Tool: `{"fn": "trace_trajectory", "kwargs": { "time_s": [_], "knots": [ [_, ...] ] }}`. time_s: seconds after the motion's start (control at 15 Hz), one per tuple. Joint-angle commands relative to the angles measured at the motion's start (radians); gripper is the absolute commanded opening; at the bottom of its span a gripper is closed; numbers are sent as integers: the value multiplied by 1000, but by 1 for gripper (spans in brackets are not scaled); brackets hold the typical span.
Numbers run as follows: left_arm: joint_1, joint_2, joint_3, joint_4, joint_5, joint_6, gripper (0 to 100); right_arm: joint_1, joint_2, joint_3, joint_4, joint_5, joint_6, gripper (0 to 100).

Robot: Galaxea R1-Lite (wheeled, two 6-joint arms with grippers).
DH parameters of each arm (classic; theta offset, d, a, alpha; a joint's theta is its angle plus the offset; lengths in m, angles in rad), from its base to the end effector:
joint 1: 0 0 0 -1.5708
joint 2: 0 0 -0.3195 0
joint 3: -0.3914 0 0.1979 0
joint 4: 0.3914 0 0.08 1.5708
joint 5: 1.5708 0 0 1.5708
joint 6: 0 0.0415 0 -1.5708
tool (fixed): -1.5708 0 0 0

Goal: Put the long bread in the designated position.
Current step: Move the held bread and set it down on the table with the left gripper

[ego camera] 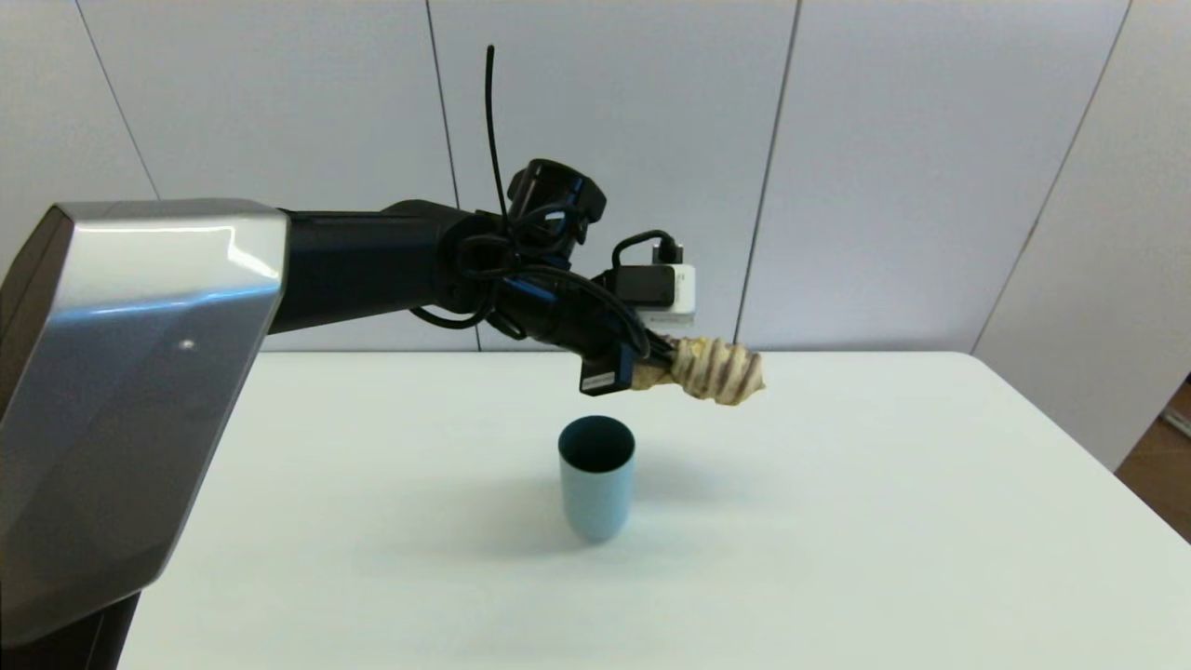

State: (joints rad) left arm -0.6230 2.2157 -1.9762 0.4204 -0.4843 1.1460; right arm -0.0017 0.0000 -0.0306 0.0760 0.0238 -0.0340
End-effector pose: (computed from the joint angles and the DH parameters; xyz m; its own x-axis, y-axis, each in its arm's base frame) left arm 0.3785 -0.2957 0.2137 0.2962 -0.7861 -0.5425 0.7896 -0.1181 0.6022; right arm -0.0176 0.0010 0.0755 0.9987 0.0221 -0.0454 -0.0236 0.9992 -0.0329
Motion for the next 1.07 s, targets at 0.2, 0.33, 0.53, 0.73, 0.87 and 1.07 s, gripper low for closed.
{"fn": "trace_trajectory", "kwargs": {
  "time_s": [0.2, 0.33, 0.53, 0.73, 0.87, 1.07],
  "knots": [
    [0, 2, 0, 15, 1, 12, 0, 0, 2, 0, 1, 1, 0, 100],
    [0, 2, 0, 15, 1, 12, 0, 0, 2, 0, 1, 1, 0, 100],
    [0, 4, 0, 15, -2, 28, 0, 0, 2, 0, 1, 1, 0, 100],
    [0, 4, 0, 17, -2, 32, 0, 0, 2, 0, 1, 1, 0, 100],
    [-4, 4, 0, 15, -2, 32, 0, 0, 2, 0, 1, 1, -1, 100],
    [-18, 7, 0, 15, 0, 31, 0, 0, 2, 0, 1, 1, 0, 100]
  ]
}}
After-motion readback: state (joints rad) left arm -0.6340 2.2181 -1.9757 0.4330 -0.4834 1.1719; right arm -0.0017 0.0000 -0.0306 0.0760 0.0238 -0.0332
